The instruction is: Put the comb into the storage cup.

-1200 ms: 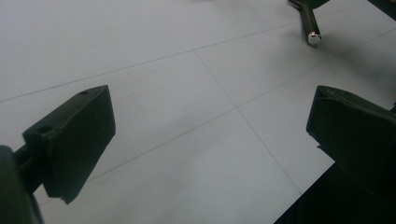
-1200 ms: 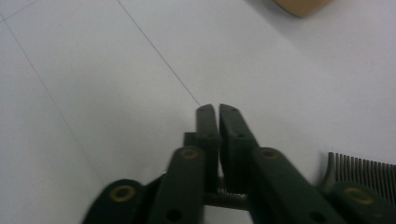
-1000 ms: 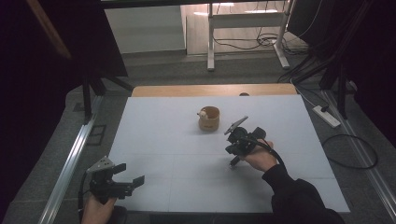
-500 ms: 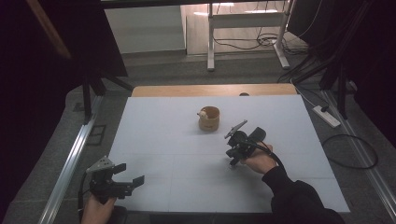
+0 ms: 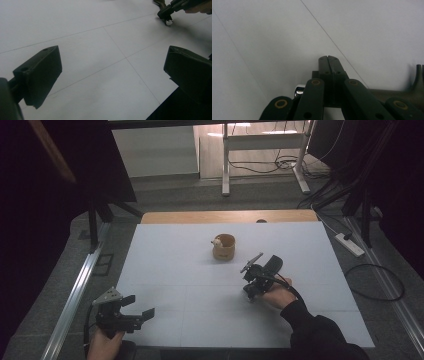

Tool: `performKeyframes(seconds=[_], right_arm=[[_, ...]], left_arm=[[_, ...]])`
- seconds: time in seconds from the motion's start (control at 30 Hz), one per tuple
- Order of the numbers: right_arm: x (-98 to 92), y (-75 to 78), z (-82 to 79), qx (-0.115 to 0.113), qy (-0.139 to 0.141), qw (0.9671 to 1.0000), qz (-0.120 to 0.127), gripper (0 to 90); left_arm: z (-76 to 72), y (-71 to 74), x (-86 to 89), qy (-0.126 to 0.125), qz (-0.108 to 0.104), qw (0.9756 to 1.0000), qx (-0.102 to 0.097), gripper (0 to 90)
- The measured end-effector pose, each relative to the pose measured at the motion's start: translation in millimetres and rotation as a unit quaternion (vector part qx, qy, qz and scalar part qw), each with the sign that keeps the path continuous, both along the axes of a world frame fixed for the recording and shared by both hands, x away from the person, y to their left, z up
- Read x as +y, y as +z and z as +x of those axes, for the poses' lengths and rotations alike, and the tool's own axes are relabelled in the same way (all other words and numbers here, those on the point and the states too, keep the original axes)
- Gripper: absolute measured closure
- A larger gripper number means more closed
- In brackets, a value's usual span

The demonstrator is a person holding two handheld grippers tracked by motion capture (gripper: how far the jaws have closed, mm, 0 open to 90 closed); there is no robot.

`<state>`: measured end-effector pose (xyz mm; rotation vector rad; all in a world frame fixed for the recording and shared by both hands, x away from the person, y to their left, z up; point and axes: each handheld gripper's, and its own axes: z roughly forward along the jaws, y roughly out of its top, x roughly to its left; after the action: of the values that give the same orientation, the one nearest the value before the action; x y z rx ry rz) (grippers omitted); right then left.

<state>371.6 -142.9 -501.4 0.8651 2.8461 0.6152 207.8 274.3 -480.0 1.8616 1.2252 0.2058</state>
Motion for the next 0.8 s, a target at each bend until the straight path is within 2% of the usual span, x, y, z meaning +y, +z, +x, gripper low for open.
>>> performKeyframes(seconds=[0.8], right_arm=[[-36.9, 2.6, -9.3, 0.013, -0.024, 0.9996, 0.008, 89.7]], left_arm=[[0.8, 0.1, -0.1, 0.001, 0.0, 1.0, 0.001, 2.4]])
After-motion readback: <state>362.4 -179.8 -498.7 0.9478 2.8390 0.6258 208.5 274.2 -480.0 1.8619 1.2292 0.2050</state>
